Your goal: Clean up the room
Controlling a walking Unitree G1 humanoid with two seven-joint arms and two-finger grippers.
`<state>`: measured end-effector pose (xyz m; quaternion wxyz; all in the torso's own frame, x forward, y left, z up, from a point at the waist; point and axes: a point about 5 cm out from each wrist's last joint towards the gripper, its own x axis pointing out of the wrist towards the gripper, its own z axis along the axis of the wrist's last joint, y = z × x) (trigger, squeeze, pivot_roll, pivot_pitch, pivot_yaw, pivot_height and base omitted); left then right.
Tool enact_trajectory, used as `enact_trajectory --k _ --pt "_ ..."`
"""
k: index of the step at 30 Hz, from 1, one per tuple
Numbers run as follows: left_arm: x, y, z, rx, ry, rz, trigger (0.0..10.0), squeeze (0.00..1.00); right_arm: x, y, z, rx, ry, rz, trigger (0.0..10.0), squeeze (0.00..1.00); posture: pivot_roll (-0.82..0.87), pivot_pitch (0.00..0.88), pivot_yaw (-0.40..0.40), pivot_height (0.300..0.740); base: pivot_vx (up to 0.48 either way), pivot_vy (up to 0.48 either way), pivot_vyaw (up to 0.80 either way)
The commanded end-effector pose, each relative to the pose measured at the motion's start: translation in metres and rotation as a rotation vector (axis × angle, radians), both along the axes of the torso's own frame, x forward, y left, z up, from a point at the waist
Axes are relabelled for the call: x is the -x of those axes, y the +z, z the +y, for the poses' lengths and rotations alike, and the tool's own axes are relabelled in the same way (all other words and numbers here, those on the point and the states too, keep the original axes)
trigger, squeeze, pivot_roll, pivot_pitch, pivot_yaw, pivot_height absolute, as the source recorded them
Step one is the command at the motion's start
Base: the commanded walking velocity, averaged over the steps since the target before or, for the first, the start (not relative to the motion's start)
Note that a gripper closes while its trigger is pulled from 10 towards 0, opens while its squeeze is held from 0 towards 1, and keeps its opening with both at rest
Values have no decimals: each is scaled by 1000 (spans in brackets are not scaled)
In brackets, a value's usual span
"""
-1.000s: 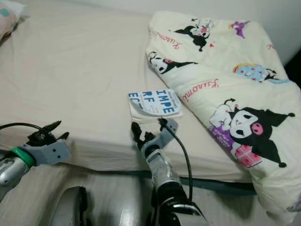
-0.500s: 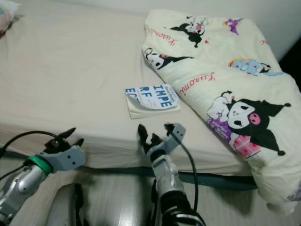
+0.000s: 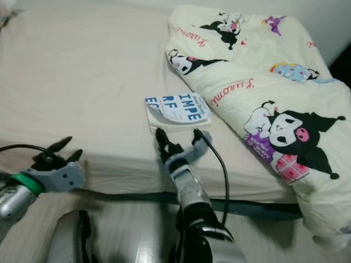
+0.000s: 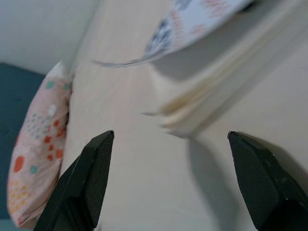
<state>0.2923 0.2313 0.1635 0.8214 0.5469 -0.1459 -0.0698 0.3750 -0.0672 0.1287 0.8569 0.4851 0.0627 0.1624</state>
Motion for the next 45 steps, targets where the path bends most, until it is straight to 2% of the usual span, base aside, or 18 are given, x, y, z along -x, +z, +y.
enact_trajectory --k 1,5,8,11,13,19,23,24,25,28,29,32,38,40,45 --pt "10 3 7 -25 9 14 10000 0 5 -11 13 -73 -6 67 10000 0 219 294 -65 495 0 0 0" --pt "17 8 8 -26 14 9 10000 0 2 -8 8 -115 -61 70 10000 0 244 310 -62 495 0 0 0" --pt "17 8 8 -26 14 9 10000 0 2 -8 8 -115 -61 70 10000 0 244 310 -62 495 0 0 0" --pt "30 8 6 -23 16 28 10000 0 -5 -1 0 -189 -169 101 10000 0 302 334 -44 495 0 0 0" --pt "32 8 6 -21 18 32 10000 0 -7 1 -1 -194 -201 118 10000 0 315 337 -41 495 0 0 0" --pt "39 9 4 -6 28 36 10000 0 -14 10 -5 -189 -267 157 10000 0 354 348 -44 495 0 0 0" --pt "46 7 1 9 36 45 10000 0 -19 18 -12 -121 -308 170 10000 0 359 354 -51 495 0 0 0" --pt "47 7 -1 15 38 49 10000 0 -21 20 -17 -104 -326 173 6510 0 360 355 -53 495 0 0 0" --pt "50 6 -2 25 42 55 10000 0 -24 23 -24 -99 -354 175 3686 0 363 358 -57 495 0 0 0" --pt "51 6 -3 28 44 57 10000 0 -24 25 -27 -102 -362 175 3686 0 363 358 -57 495 0 0 0" --pt "52 6 -4 30 46 60 10000 0 -25 26 -30 -102 -375 175 0 0 364 359 -58 495 0 0 0" --pt "54 6 -5 38 51 68 10000 0 -27 30 -36 -104 -402 171 0 0 367 360 -58 495 0 0 0" --pt "55 6 -6 42 55 72 10000 0 -28 33 -38 -133 -418 165 0 0 374 358 -54 495 0 0 0" --pt "55 7 -5 44 61 73 10000 0 -29 35 -38 -178 -419 156 0 0 373 350 -51 495 0 0 0" --pt "54 8 -5 45 65 73 10000 0 -30 37 -37 -219 -411 144 0 0 370 346 -50 495 0 0 0"
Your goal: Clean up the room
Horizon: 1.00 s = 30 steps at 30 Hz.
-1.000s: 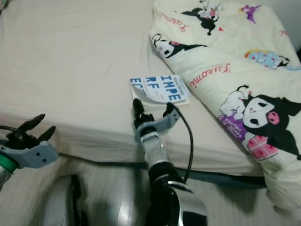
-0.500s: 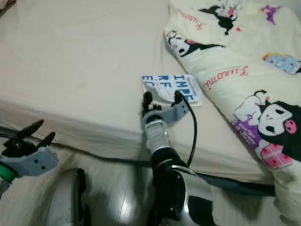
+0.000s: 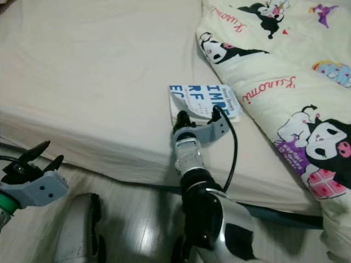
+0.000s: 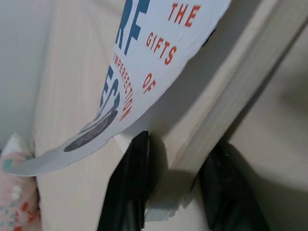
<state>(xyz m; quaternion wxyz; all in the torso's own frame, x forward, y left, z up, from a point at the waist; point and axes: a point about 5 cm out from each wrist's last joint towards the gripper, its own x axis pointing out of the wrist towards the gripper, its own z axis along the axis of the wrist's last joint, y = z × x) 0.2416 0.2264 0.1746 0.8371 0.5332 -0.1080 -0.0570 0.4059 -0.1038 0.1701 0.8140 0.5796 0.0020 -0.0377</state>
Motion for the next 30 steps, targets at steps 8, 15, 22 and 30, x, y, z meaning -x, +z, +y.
enact_trajectory --k 8,15,22,30 --pt "-10 -4 -7 27 -4 -7 10000 0 0 16 16 164 115 -186 0 0 296 278 -61 495 0 0 0" --pt "-21 -4 -11 43 -7 -32 10000 0 3 32 27 306 203 -381 0 0 236 225 -66 495 0 0 0" --pt "-37 4 -11 54 1 -101 10000 0 30 40 21 427 238 -662 0 0 154 152 -42 495 0 0 0" --pt "-46 16 -6 60 14 -150 10000 0 64 29 11 850 200 -740 0 0 101 94 -26 495 0 0 0"
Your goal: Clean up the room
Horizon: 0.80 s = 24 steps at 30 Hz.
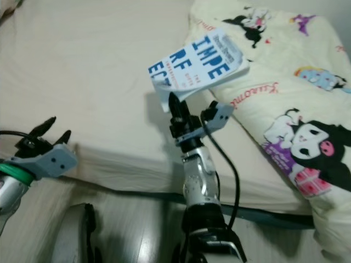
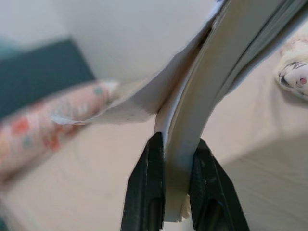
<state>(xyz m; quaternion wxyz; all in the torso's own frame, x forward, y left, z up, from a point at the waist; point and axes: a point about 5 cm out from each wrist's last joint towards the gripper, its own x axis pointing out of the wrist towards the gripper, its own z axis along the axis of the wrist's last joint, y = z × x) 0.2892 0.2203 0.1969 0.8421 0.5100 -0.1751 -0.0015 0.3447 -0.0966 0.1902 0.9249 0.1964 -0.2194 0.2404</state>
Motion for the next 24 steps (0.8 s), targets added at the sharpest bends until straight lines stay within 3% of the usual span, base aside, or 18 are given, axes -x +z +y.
enact_trajectory --k 1,2,6,10,17,24 --pt "-1 -5 1 2 2 9 10000 0 7 0 5 131 -13 -60 6784 0 95 90 -25 495 0 0 0" --pt "-5 -4 0 9 6 3 10000 0 11 -12 6 214 -19 -51 10000 0 89 84 -26 495 0 0 0" --pt "-7 -4 -1 17 7 -2 10000 0 12 -22 7 263 -19 -34 10000 0 87 78 -27 495 0 0 0" --pt "-11 -8 -9 128 -15 21 10000 0 23 -39 6 345 -5 43 10000 0 81 67 -33 495 0 0 0" --pt "0 -20 -19 123 -84 64 10000 0 29 -35 5 362 -31 42 10000 0 84 57 -39 495 0 0 0" --pt "5 -37 -27 153 -82 98 10000 0 22 -38 -6 373 -188 64 10000 0 90 55 -46 510 0 0 0"
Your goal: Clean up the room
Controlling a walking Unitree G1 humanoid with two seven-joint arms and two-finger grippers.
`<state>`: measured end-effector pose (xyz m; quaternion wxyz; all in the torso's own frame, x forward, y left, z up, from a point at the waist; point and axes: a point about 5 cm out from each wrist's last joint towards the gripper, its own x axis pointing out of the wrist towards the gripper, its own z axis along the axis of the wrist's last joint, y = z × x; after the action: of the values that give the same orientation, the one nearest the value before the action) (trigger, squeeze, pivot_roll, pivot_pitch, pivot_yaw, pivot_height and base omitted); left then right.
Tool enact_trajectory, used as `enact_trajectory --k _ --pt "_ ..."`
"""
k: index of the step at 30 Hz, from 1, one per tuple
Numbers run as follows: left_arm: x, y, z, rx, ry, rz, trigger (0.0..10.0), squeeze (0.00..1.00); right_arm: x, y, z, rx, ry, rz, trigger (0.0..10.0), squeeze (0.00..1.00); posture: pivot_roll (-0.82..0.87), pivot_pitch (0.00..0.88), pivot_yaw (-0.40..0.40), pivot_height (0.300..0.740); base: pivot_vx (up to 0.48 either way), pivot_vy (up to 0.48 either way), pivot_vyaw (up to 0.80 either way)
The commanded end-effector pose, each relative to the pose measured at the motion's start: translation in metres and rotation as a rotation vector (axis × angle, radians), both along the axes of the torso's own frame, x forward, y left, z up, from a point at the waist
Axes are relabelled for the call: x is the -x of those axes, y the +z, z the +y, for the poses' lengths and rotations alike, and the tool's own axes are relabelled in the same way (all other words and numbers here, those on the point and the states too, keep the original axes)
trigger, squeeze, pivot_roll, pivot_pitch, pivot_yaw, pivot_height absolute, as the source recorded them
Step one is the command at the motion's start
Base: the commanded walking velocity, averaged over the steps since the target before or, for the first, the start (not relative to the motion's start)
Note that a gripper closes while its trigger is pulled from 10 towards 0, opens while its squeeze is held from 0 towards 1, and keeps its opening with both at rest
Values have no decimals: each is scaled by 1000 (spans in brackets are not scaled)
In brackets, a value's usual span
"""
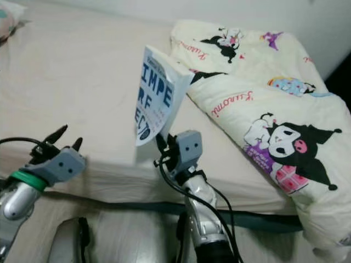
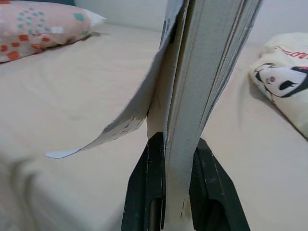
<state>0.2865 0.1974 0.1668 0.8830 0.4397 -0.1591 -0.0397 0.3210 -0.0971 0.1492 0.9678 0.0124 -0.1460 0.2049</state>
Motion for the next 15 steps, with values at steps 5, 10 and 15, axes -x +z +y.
enact_trajectory --k 5,10,15 --pt "-1 -6 -9 21 -16 12 10000 0 -1 2 -7 36 -58 -18 10000 0 88 56 -49 530 0 0 0" --pt "-4 -2 -9 98 -5 18 10000 0 1 1 -9 45 -61 -13 10000 0 85 60 -49 545 0 0 0" --pt "-5 0 -9 161 -2 30 10000 0 2 0 -9 43 -63 -9 10000 0 83 62 -49 555 0 0 0"
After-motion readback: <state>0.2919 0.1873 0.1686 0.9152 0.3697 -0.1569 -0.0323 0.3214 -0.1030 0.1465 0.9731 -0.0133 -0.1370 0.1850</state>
